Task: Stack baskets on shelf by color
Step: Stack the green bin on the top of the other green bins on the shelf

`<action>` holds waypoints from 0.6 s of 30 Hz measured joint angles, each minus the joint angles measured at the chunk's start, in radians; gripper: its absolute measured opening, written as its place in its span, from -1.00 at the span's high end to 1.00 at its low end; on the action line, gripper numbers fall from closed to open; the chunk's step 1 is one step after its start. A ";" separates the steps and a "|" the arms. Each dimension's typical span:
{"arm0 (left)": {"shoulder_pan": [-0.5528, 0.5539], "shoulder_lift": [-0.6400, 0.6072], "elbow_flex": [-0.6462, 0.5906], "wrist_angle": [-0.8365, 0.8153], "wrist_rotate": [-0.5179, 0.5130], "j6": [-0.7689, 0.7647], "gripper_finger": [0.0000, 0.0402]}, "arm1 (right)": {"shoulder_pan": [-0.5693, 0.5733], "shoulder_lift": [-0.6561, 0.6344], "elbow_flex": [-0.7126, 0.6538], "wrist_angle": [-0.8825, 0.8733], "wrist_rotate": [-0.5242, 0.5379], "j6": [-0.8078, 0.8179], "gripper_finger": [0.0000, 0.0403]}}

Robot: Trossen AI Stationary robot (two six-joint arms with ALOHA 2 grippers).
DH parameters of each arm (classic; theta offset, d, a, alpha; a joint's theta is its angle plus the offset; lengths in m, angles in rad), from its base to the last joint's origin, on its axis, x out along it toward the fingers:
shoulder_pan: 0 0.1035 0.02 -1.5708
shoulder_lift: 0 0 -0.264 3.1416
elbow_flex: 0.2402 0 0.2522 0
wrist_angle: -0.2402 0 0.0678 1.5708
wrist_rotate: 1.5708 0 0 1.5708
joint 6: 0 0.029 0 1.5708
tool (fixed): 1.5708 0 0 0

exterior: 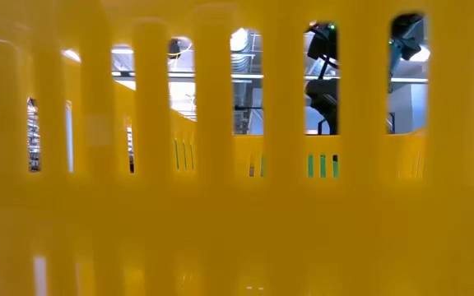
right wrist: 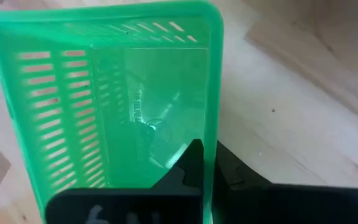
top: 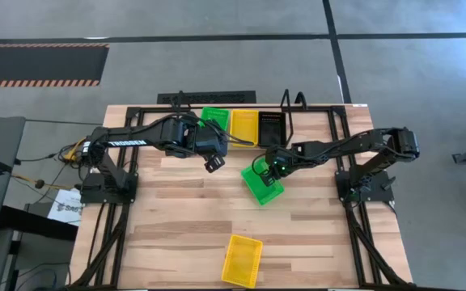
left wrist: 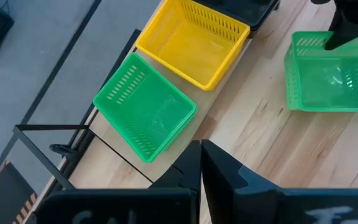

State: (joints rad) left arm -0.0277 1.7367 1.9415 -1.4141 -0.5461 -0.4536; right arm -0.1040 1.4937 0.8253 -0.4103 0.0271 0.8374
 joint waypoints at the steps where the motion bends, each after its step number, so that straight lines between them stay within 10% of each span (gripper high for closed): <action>1: 0.000 0.000 0.000 0.000 0.000 -0.002 1.00 | 0.000 0.000 0.000 0.000 -0.009 -0.002 0.91; 11: 0.000 0.000 0.000 0.043 0.001 0.001 1.00 | -0.011 0.000 0.071 -0.043 -0.115 -0.193 0.68; 18: 0.000 0.000 0.000 0.044 0.000 0.002 1.00 | -0.032 0.000 0.196 -0.118 -0.107 -0.319 0.88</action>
State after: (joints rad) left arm -0.0277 1.7367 1.9415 -1.3704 -0.5457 -0.4515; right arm -0.1355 1.4939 1.0212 -0.5286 -0.0799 0.5182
